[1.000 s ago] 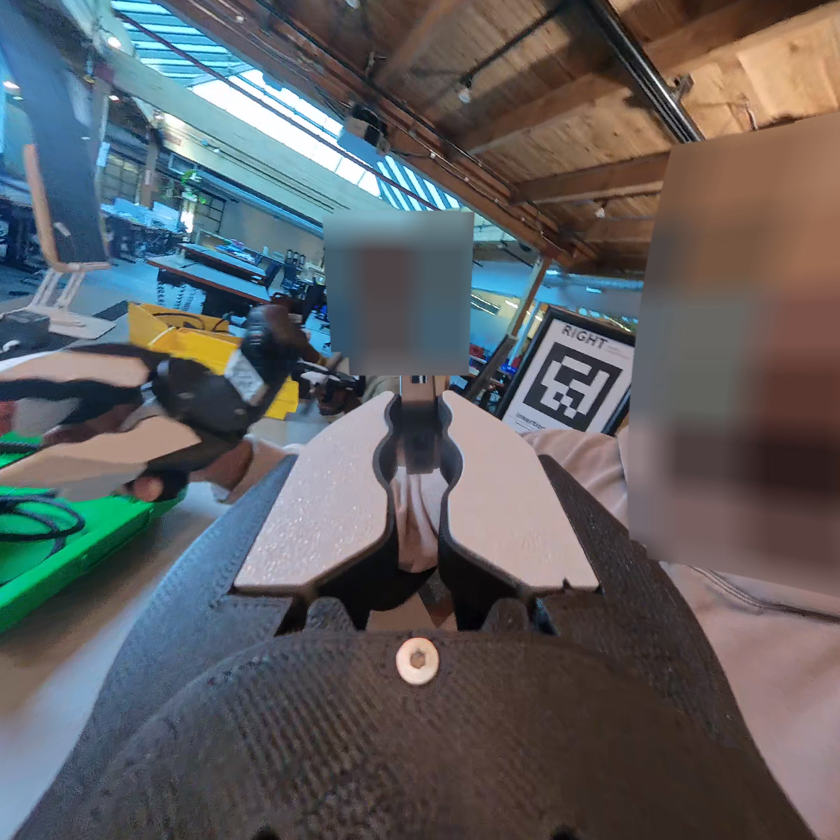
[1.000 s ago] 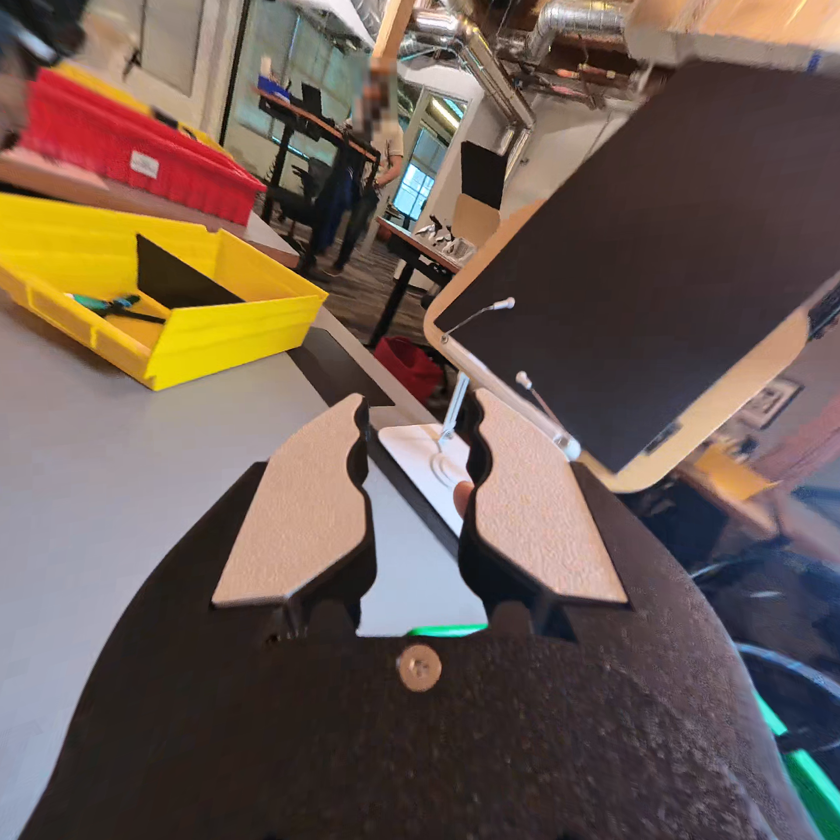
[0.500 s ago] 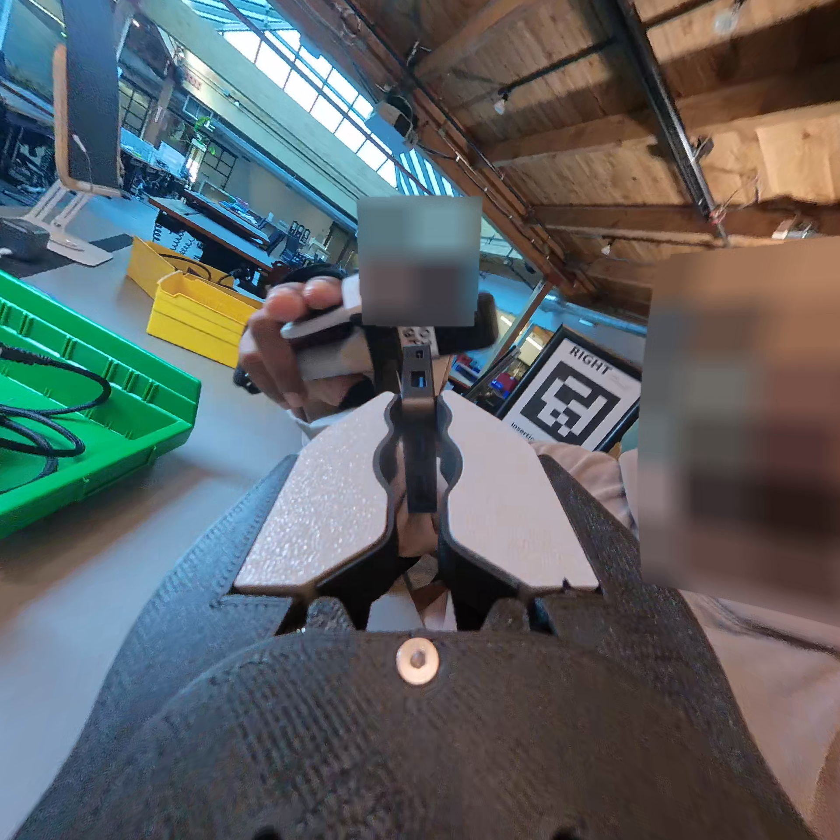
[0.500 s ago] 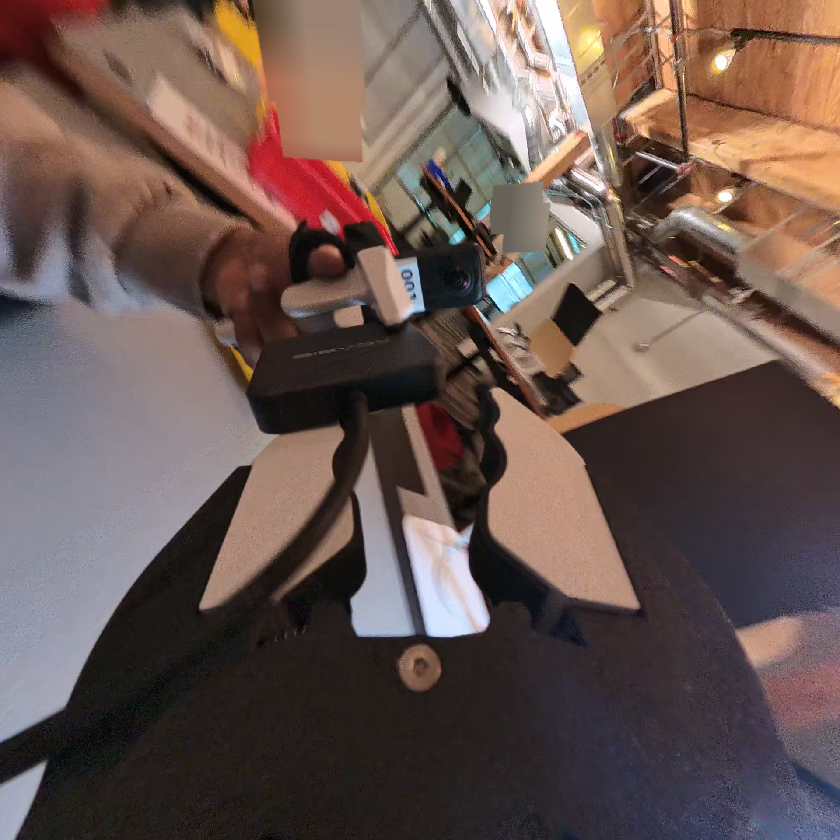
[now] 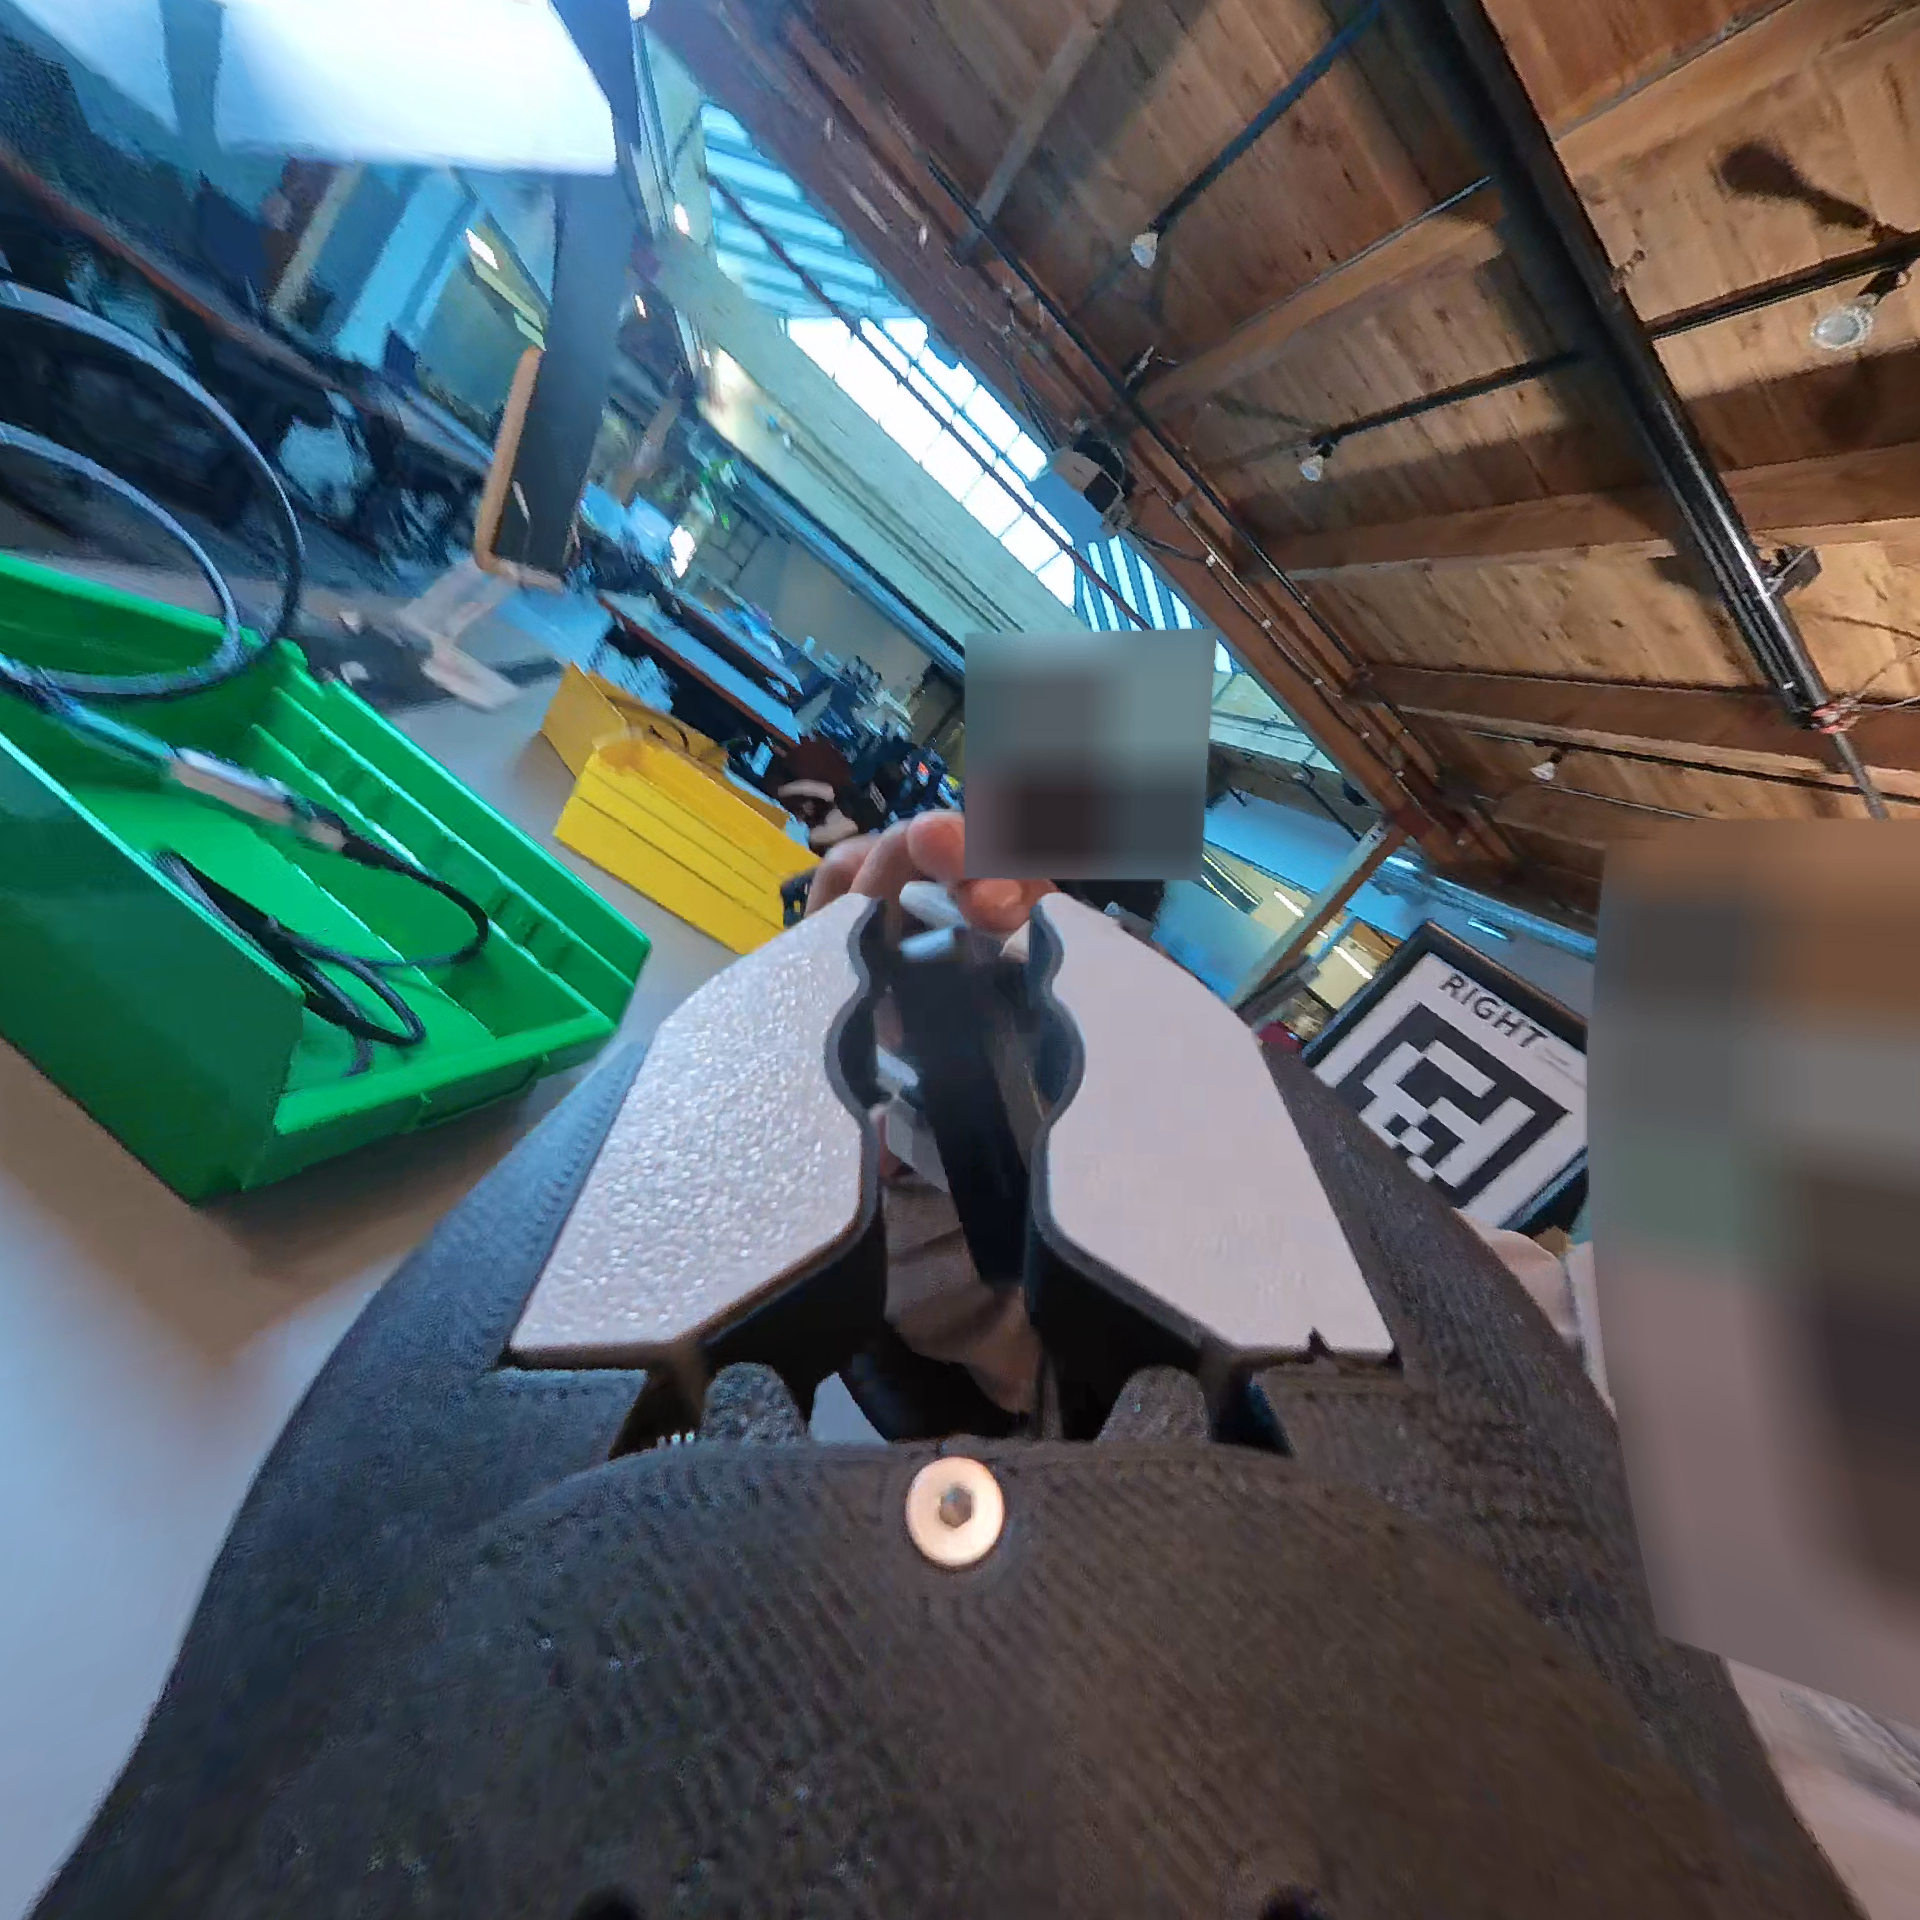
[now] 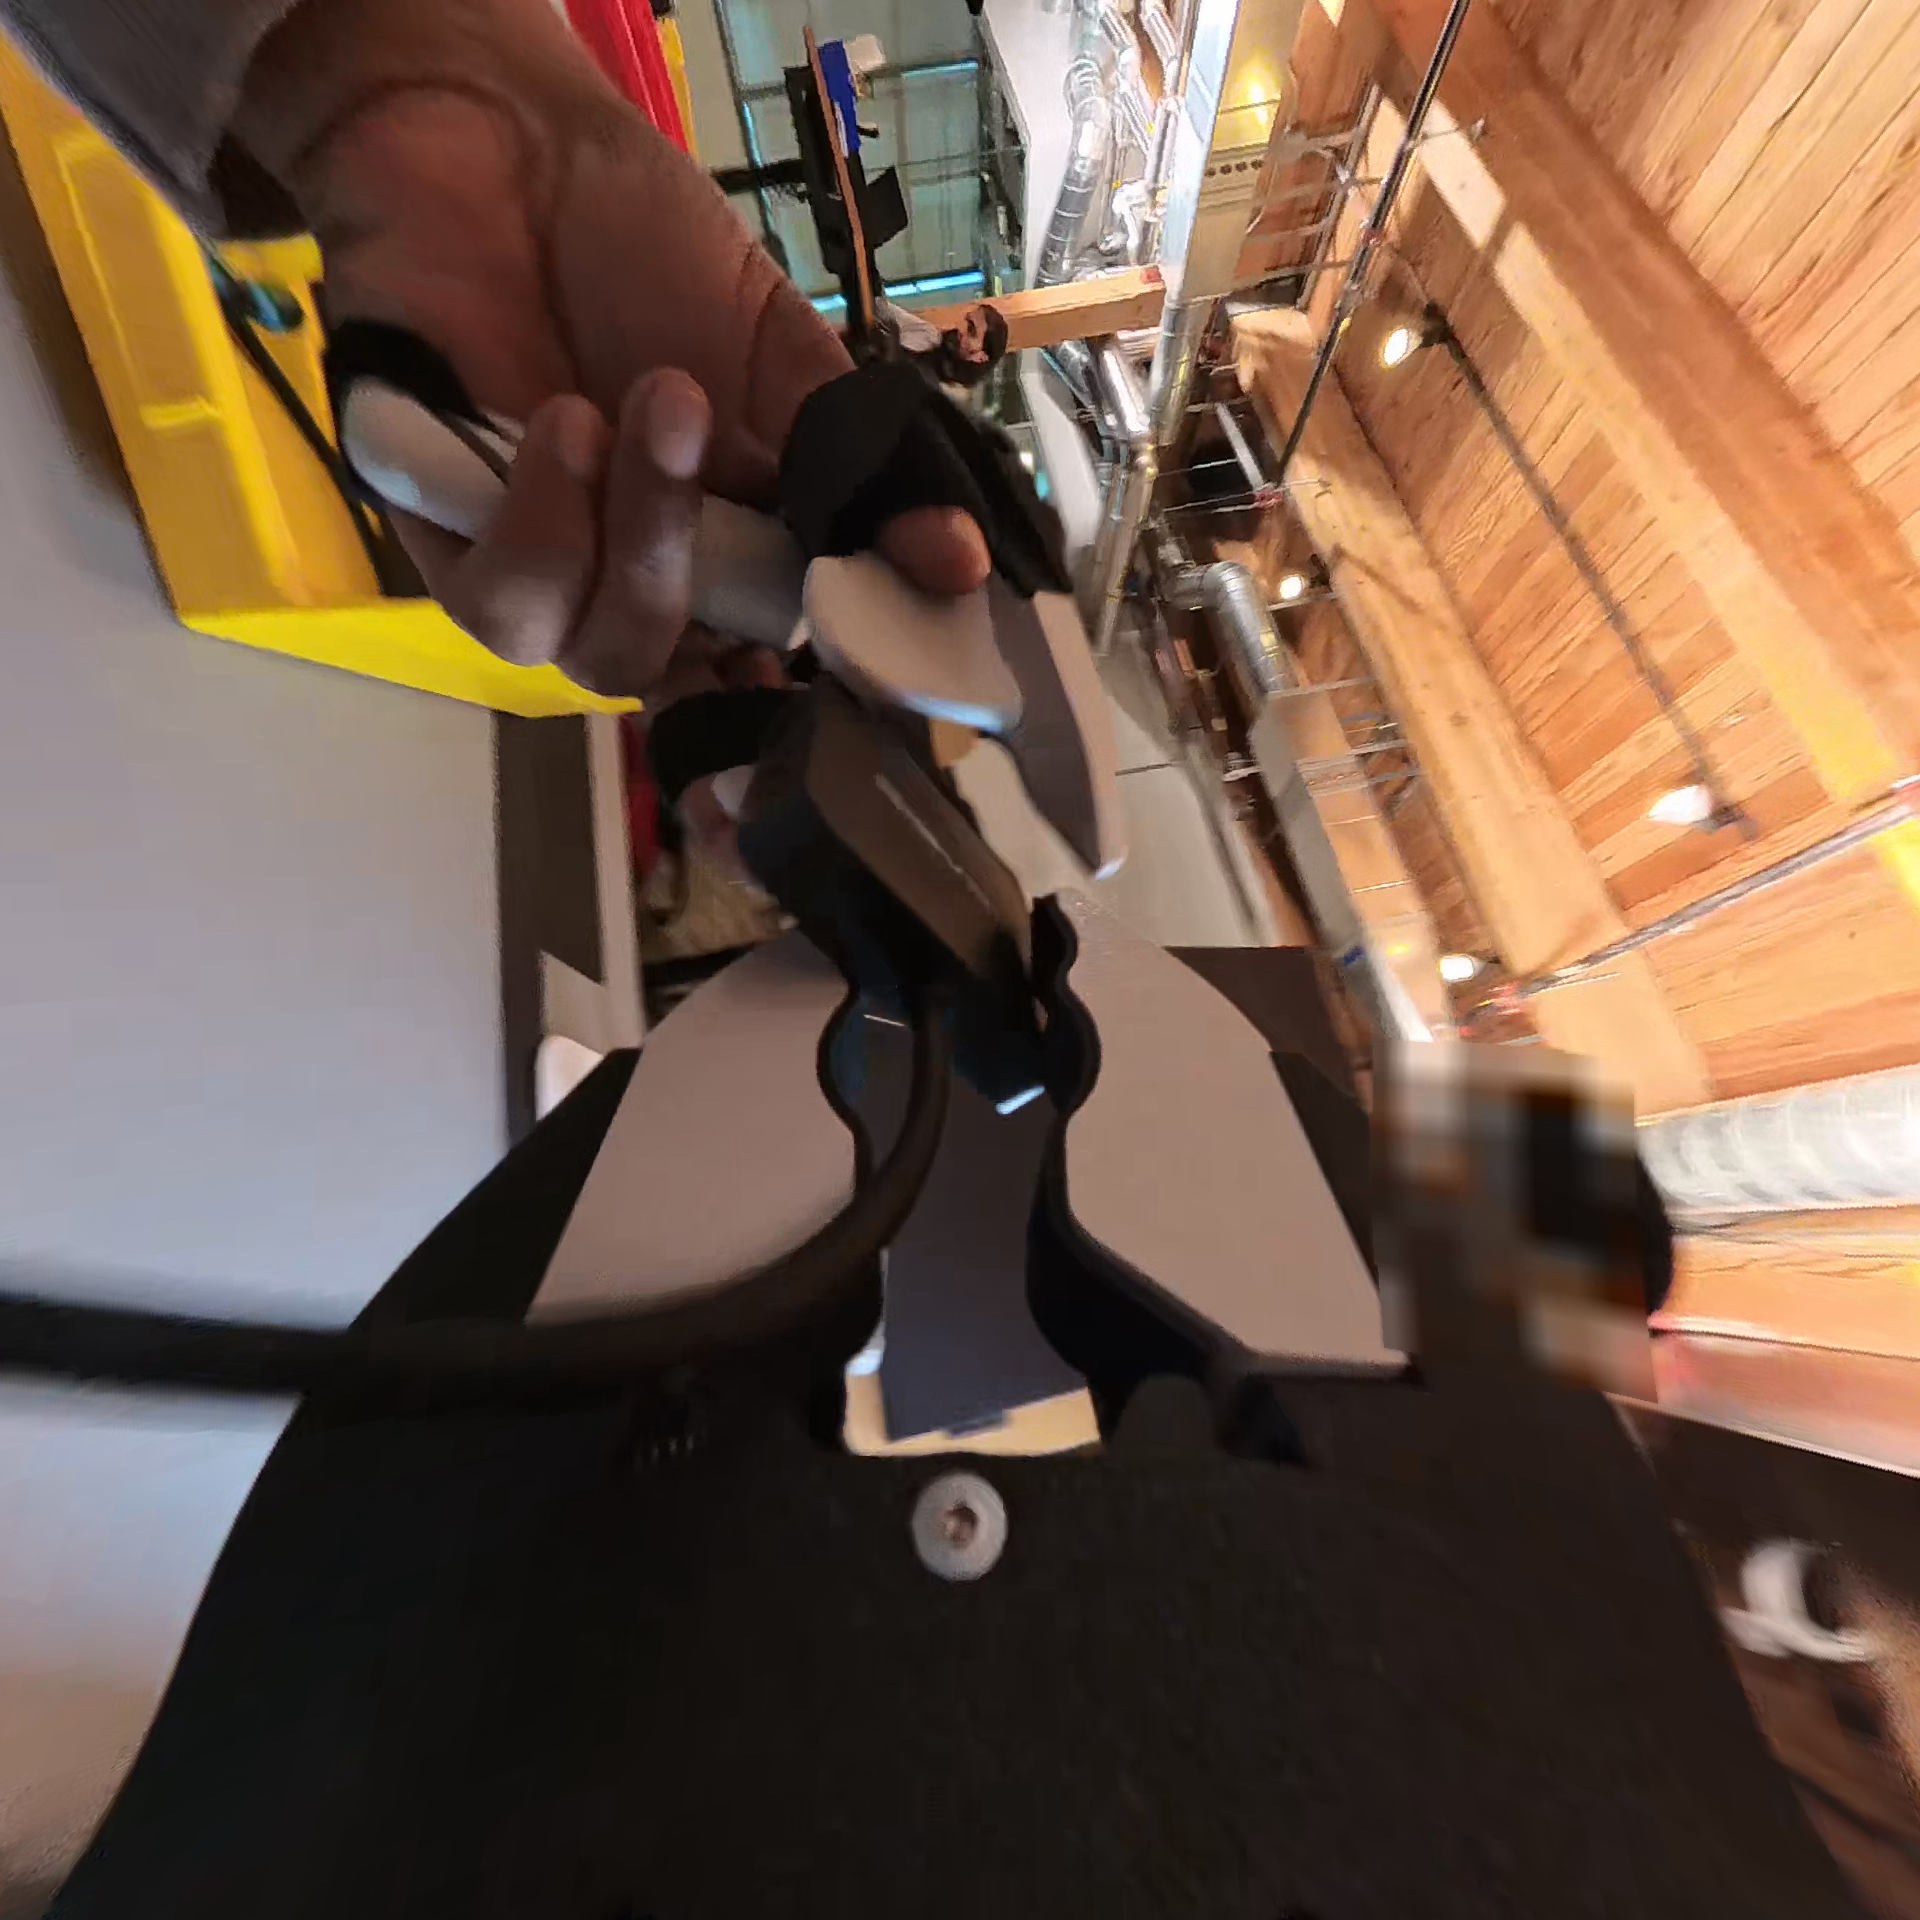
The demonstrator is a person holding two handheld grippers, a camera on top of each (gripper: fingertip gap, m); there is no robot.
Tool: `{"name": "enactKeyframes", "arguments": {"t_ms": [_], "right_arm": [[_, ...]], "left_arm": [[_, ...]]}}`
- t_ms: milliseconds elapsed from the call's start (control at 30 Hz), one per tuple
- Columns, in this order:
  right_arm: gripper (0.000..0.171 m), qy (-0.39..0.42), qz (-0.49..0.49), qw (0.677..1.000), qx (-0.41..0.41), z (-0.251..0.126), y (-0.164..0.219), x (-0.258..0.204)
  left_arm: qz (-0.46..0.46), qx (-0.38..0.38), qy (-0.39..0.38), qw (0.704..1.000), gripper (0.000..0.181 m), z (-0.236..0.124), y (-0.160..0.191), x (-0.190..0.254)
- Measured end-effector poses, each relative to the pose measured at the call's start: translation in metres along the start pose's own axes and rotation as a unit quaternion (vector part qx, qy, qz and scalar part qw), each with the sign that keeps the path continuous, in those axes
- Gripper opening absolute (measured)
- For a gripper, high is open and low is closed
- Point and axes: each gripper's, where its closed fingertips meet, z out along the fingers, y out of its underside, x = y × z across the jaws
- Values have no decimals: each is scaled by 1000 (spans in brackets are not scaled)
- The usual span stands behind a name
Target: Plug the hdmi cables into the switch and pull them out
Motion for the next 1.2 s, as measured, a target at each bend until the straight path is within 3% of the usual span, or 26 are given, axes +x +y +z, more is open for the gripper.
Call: {"name": "enactKeyframes", "arguments": {"t_ms": [33, 133, 267, 400, 467, 567, 600, 767, 867, 1100, 1200], "right_arm": [[19, -8, 35, 999, 4, -2, 2, 2], [14, -21, 188, 981, 35, -9, 10, 17], [14, -82, 364, 923, 96, -20, 10, 27], [14, -180, 433, 877, 108, -26, 0, 12], [15, -215, 427, 874, 81, -25, -2, 0], [15, -246, 420, 871, 70, -27, -9, -8], [15, -245, 425, 868, 78, -28, -11, -5], [17, -203, 475, 836, 188, -37, -33, 26], [17, -185, 483, 827, 221, -41, -38, 35], [18, -190, 467, 837, 214, -42, -38, 32], [16, -212, 442, 852, 182, -45, -32, 25]], "left_arm": [[30, 31, 2, 999, 28, -4, -11, 5], [155, 108, -27, 982, 32, -22, -44, 23], [316, 10, -74, 946, 45, -18, -27, 39], [464, -115, -124, 869, 48, 0, 12, 33], [509, -145, -138, 837, 44, 7, 24, 28], [548, -190, -138, 802, 18, 9, 41, 22], [552, -186, -127, 803, 17, 10, 41, 25], [465, -91, -28, 880, 15, 17, 32, 57], [428, -41, 14, 903, 15, 20, 28, 66], [423, 0, 40, 905, 15, 22, 27, 71], [445, -71, 7, 893, 15, 19, 35, 59]]}}
